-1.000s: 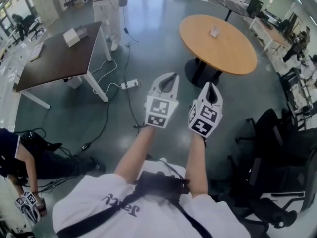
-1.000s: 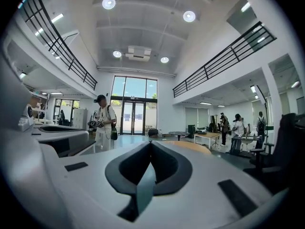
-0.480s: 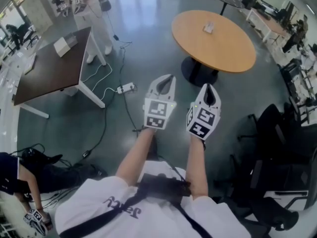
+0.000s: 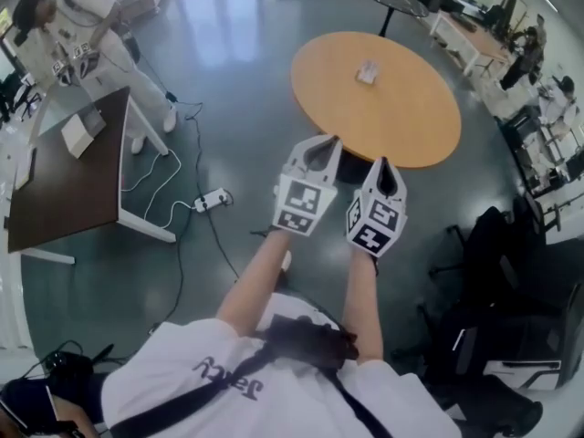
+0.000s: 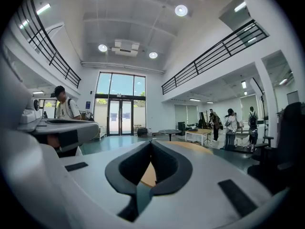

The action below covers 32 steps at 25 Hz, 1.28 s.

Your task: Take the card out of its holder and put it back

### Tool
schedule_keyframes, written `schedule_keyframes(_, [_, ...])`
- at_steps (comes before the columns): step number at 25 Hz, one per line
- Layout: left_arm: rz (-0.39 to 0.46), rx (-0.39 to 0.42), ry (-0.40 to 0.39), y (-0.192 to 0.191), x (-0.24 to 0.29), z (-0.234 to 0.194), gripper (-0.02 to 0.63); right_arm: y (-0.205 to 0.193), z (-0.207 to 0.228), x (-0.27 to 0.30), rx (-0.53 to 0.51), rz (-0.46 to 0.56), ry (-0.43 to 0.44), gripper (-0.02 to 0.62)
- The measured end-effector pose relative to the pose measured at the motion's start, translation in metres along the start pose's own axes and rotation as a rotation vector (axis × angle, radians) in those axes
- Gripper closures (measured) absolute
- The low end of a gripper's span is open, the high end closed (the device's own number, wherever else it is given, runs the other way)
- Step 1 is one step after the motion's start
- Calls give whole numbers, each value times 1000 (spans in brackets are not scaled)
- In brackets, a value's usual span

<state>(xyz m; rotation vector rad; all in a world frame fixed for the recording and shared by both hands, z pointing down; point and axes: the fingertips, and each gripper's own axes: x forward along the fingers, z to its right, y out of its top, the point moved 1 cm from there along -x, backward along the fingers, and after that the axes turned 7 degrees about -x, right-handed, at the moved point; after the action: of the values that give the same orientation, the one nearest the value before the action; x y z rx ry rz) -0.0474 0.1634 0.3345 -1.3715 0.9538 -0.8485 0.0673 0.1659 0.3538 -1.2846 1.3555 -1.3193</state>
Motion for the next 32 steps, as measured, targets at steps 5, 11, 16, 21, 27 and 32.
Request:
schedule_keyframes(5, [-9,1,-40,6,61,-52,595,15,-13,79,21,-4,-27,589])
schedule_keyframes(11, [-23,-96,-48,-5,106,-103,595,17,-16,130,24,-36,-58,589])
schedule_keyframes(16, [-49,-133,-108,-23,151,-99,595,8,13,161,-6,-84,-113,589])
schedule_keyframes(21, [-14,-115,-232,-23,197,-78,595,23,29,193,86,65,-12,591])
schedule_keyframes(27, [20,-78,-225,-10,273,-78,595,46,58,264,91,161,75,591])
schedule_keyframes(32, [51,-51,-191,5,331,-76,595,70,103,321,96,205,103,591])
